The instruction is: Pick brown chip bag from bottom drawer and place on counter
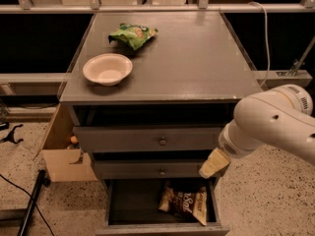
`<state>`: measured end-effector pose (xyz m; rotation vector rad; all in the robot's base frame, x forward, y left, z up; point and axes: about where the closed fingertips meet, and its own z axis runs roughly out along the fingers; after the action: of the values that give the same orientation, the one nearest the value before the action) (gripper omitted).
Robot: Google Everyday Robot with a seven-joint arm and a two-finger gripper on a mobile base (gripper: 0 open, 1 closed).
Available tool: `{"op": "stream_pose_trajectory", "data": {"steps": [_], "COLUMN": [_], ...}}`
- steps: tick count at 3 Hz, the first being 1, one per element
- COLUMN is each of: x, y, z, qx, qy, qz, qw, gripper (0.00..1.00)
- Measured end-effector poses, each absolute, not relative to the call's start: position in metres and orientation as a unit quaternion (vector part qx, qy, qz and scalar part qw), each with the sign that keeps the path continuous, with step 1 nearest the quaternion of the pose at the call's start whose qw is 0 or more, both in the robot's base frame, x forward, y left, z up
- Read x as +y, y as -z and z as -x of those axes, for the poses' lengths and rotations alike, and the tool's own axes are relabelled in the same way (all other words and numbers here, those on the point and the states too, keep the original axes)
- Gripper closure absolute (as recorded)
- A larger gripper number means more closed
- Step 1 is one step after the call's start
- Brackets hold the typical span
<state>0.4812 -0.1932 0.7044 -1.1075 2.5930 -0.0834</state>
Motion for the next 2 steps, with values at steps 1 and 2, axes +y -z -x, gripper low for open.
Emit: {"op": "stream_pose_trajectory", "data": {"steps": [1, 2], "x": [-0.1998, -0.1997], "y": [-0.6619, -0.6606], "z": [-0.4745, -0.4742], "qx": [0.929, 0.931], "qy": [0.016, 0.014], "qz": [0.348, 0.342], "qw": [0.125, 0.124], "gripper": [0.0, 0.0]}}
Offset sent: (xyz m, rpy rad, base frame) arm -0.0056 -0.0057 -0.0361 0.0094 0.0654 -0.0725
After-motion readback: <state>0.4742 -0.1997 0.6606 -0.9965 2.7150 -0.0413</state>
